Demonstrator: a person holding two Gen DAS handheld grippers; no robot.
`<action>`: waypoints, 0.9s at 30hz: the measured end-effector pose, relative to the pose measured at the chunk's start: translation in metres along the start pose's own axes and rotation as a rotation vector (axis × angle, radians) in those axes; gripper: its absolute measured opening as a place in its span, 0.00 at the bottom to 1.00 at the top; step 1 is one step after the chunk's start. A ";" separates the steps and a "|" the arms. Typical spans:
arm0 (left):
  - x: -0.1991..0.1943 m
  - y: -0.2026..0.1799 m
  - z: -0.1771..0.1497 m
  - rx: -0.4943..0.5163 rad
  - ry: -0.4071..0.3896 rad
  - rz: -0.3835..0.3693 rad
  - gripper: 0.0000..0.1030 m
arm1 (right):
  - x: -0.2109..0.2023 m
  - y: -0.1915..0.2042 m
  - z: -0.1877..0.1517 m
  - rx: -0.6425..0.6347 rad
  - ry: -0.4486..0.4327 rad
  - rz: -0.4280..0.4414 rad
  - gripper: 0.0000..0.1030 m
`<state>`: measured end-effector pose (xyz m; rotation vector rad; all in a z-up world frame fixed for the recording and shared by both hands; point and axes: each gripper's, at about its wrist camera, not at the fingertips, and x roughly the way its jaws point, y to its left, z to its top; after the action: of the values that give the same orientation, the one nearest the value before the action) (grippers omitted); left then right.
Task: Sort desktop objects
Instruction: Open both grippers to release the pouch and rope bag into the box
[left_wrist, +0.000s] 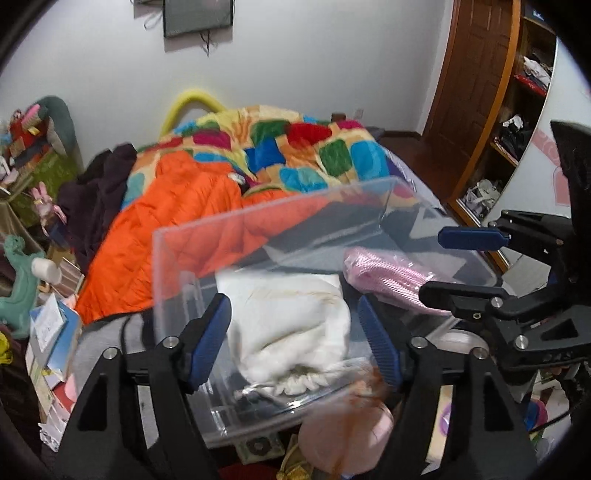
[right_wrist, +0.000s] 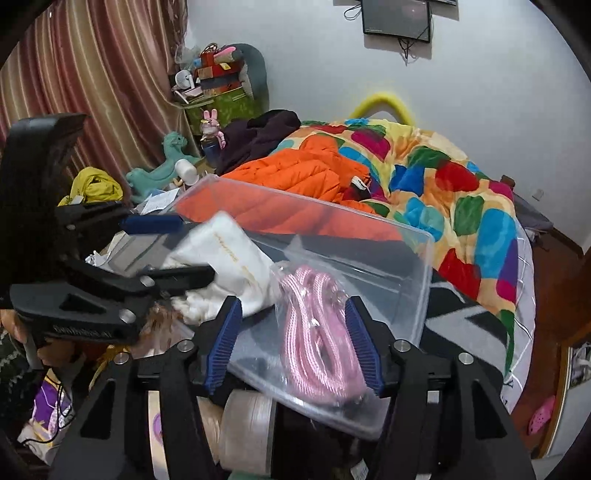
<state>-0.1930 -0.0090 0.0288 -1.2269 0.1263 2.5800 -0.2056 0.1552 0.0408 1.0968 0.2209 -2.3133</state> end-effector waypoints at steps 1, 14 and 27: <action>-0.007 -0.001 0.000 0.002 -0.014 0.002 0.72 | -0.003 0.000 -0.001 0.001 -0.004 -0.008 0.54; -0.086 -0.007 -0.017 0.002 -0.185 0.119 0.88 | -0.057 0.006 -0.020 0.012 -0.073 -0.064 0.67; -0.107 0.002 -0.064 0.014 -0.232 0.199 0.94 | -0.091 0.014 -0.047 -0.019 -0.142 -0.131 0.79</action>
<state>-0.0818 -0.0468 0.0706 -0.9437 0.2283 2.8650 -0.1205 0.2000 0.0800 0.9291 0.2667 -2.4885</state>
